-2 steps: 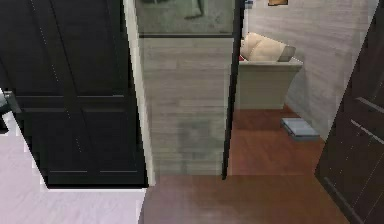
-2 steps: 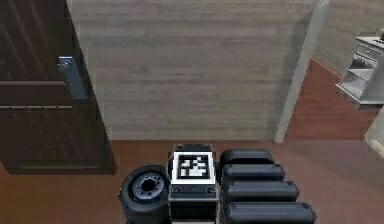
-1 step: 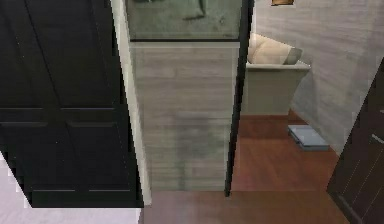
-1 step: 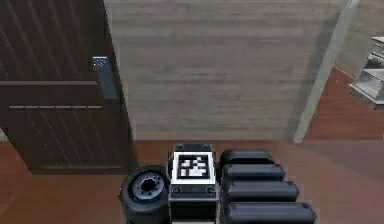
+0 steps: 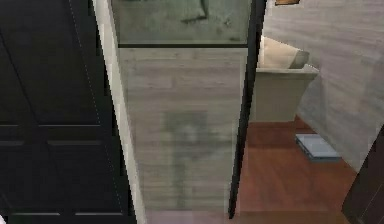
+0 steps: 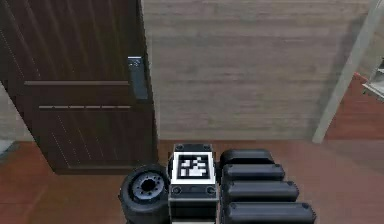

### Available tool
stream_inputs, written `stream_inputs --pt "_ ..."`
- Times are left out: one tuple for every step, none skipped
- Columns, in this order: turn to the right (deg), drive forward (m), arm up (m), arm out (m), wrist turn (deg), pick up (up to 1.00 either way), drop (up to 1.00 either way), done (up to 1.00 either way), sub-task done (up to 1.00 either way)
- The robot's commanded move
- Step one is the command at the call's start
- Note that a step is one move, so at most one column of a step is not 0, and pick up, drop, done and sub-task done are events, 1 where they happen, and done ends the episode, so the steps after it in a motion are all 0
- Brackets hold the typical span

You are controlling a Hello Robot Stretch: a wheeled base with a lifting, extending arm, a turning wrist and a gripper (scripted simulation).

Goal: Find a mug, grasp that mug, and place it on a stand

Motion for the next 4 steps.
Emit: stream_inputs --pt "42.0 0.0 0.0 0.0 0.0 0.0 0.0 0.0 0.0" --pt "0.0 1.0 0.0 0.0 0.0 0.0 0.0 0.0 0.0" --pt "12.0 0.0 0.0 0.0 0.0 0.0 0.0 0.0 0.0" --pt "0.0 0.25 0.0 0.0 0.0 0.0 0.0 0.0 0.0"
